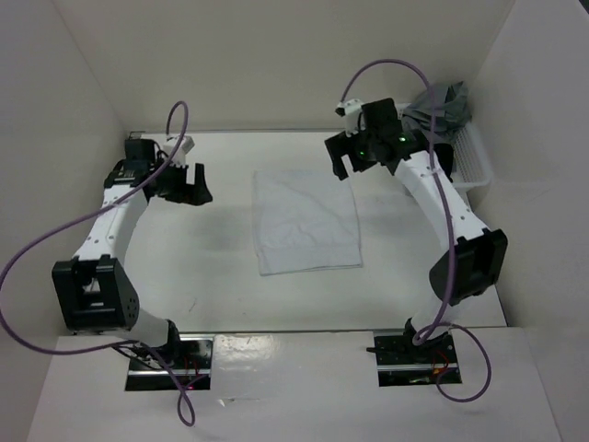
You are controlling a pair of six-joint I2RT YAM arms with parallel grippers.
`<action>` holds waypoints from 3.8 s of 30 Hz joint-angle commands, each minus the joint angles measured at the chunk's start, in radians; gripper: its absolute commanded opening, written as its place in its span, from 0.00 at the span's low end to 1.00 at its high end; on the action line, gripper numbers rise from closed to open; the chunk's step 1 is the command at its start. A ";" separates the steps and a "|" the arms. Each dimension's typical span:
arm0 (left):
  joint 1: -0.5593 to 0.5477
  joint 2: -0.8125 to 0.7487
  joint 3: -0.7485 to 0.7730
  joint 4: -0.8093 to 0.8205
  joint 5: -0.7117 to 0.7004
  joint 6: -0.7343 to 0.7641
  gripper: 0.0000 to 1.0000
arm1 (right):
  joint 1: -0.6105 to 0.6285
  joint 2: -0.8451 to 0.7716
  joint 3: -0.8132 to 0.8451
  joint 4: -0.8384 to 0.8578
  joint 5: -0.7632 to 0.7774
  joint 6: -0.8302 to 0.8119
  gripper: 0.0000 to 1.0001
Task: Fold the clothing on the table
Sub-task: Flatten the skirt out, then fold the skirt
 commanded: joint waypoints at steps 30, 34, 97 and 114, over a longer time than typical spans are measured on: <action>-0.287 0.923 0.842 0.066 -0.001 -0.072 0.96 | -0.587 -0.412 -0.600 0.021 -0.371 -0.079 0.93; -0.287 0.966 0.872 0.057 -0.001 -0.063 0.87 | -0.605 -0.421 -0.609 0.021 -0.383 -0.079 0.92; -0.357 0.879 0.670 0.136 -0.161 -0.015 0.14 | -0.671 -0.302 -0.440 -0.031 -0.526 -0.099 0.92; -0.389 0.699 0.521 0.145 -0.225 -0.015 0.16 | -0.248 0.214 -0.125 0.237 -0.271 -0.027 0.86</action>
